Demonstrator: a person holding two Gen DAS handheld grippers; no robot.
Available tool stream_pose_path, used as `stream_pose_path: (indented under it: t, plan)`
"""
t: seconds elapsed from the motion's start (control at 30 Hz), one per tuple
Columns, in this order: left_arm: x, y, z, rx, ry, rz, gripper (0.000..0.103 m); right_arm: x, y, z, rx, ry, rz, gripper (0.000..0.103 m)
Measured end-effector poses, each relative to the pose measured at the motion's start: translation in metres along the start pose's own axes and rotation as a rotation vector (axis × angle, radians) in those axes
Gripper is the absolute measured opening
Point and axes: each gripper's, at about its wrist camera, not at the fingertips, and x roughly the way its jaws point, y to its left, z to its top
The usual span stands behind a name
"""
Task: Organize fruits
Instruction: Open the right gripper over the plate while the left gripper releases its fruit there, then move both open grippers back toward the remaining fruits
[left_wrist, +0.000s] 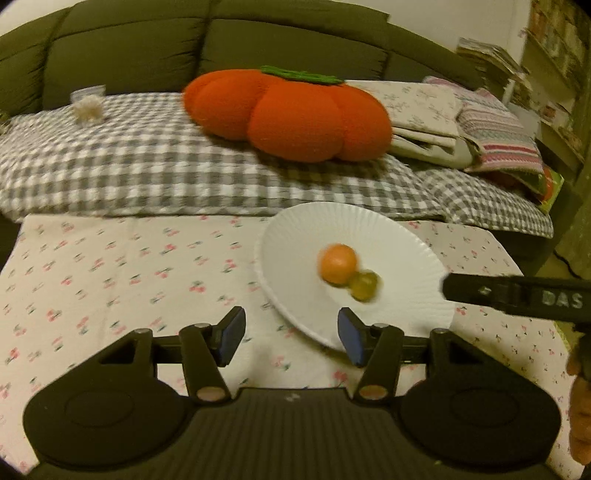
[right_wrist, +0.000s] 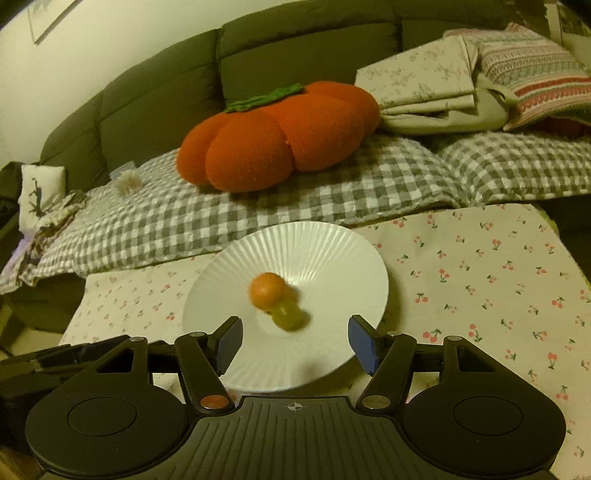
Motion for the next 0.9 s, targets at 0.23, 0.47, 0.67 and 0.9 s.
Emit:
stream_pose_path:
  t: [0.23,0.47,0.67,0.9]
  plan:
    - [-0.034,0.019,-0.013,-0.041,0.029,0.066,0.066,-0.027,0.018,-0.014,-0.010,0.017,0.033,0.068]
    - [-0.062,0.035,-0.027,-0.046,0.046,0.152,0.079,-0.048,0.039,-0.028,-0.061,0.031,0.043,0.074]
    - [-0.084,0.051,-0.039,-0.067,0.043,0.187,0.090,-0.066,0.052,-0.042,-0.103,0.038,0.045,0.080]
    - [-0.104,0.069,-0.054,-0.101,0.048,0.201,0.096,-0.088,0.067,-0.066,-0.142,0.049,0.052,0.086]
